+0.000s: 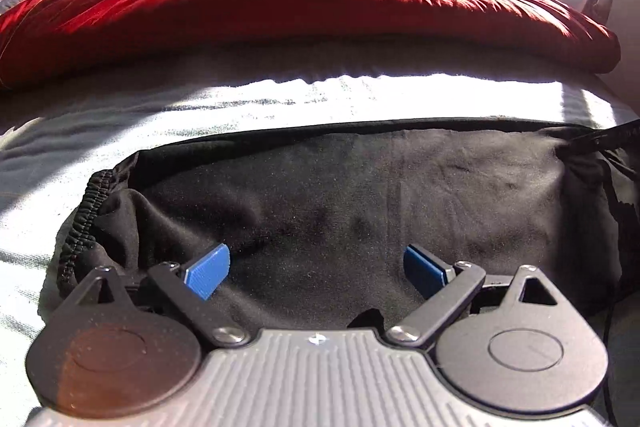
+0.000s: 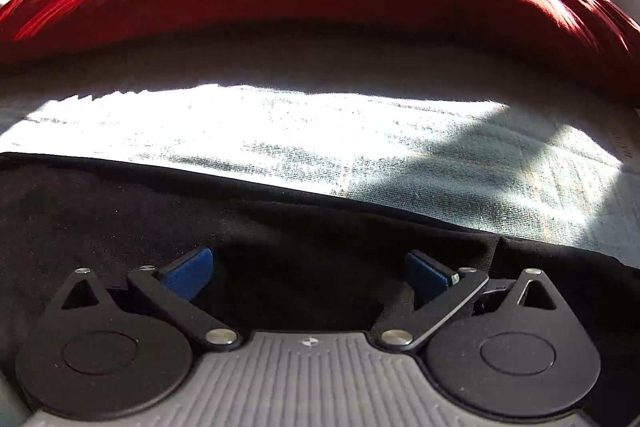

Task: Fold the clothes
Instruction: 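Press both open tools along the black pants to smooth them flat, then move the right tool to the black hoodie with white drawstrings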

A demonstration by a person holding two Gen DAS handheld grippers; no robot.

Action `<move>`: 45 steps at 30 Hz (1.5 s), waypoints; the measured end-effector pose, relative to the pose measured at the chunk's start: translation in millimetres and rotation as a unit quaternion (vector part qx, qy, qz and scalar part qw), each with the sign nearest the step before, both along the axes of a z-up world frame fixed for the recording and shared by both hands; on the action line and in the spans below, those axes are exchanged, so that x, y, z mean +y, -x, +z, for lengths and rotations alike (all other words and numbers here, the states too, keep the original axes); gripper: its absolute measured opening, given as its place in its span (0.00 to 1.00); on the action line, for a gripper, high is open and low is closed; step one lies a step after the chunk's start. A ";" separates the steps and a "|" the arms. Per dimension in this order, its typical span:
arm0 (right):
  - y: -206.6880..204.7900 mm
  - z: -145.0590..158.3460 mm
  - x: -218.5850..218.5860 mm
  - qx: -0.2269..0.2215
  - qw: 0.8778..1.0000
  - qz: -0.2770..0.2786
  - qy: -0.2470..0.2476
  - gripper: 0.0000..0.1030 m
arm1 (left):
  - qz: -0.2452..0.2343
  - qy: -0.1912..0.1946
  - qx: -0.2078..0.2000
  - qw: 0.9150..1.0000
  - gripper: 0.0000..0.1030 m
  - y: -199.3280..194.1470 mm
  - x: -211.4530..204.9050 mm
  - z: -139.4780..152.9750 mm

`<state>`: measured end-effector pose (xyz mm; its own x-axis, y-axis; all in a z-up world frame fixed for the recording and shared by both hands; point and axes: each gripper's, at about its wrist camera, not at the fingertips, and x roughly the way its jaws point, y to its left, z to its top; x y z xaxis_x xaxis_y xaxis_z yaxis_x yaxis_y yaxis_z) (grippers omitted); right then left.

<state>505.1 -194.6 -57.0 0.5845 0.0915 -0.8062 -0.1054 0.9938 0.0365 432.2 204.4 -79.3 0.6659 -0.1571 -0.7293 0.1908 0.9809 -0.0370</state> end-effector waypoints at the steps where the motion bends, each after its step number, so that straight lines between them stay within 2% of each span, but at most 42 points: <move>1: 10.9 4.8 4.6 -0.003 1.000 0.012 0.003 1.00 | -0.003 0.000 0.002 1.000 0.91 3.0 -1.4 -0.9; 4: 48.3 8.2 18.1 0.007 0.999 0.042 0.001 1.00 | -0.008 -0.011 0.014 1.000 0.91 10.0 -5.5 -9.1; 7: 74.7 -12.9 25.7 0.054 0.997 0.058 -0.017 1.00 | 0.003 -0.015 0.018 1.000 0.91 15.7 -3.9 -14.2; 10: 101.6 -16.0 34.0 0.039 0.998 0.054 0.009 1.00 | 0.020 -0.014 0.003 1.000 0.91 25.9 -4.7 -0.9; 14: 124.8 8.9 29.7 0.012 0.998 0.063 -0.026 1.00 | 0.021 -0.003 -0.019 1.000 0.91 48.8 -7.8 18.1; 15: 127.4 11.9 28.2 0.008 0.998 0.057 -0.015 1.00 | 0.025 0.002 -0.023 0.999 0.91 58.1 -9.1 23.1; 18: 135.3 11.9 19.8 0.028 0.999 0.025 -0.011 1.00 | 0.036 0.015 -0.025 0.999 0.91 79.0 -11.0 30.0; 21: 161.0 15.5 13.4 0.030 0.998 0.036 -0.042 1.00 | 0.038 0.032 -0.022 0.999 0.91 99.9 -14.2 31.5; 26: 212.8 23.0 8.0 0.018 0.998 0.038 -0.042 1.00 | 0.040 0.059 -0.017 0.997 0.91 134.3 -19.6 33.9; 31: 258.8 28.5 -1.1 0.016 1.000 0.000 -0.025 1.00 | -0.003 0.061 -0.020 0.998 0.91 143.8 -32.0 31.6; 35: 303.0 29.8 -11.5 0.015 0.998 -0.057 -0.008 1.00 | -0.043 0.061 -0.023 0.997 0.91 148.1 -43.9 29.5; 41: 354.7 20.6 -28.9 0.032 0.989 -0.142 -0.015 1.00 | -0.109 0.051 -0.009 0.993 0.91 150.6 -69.4 24.6; 45: 376.0 18.6 -34.7 0.019 0.985 -0.173 0.002 1.00 | -0.137 0.037 0.003 0.990 0.91 153.1 -86.6 22.1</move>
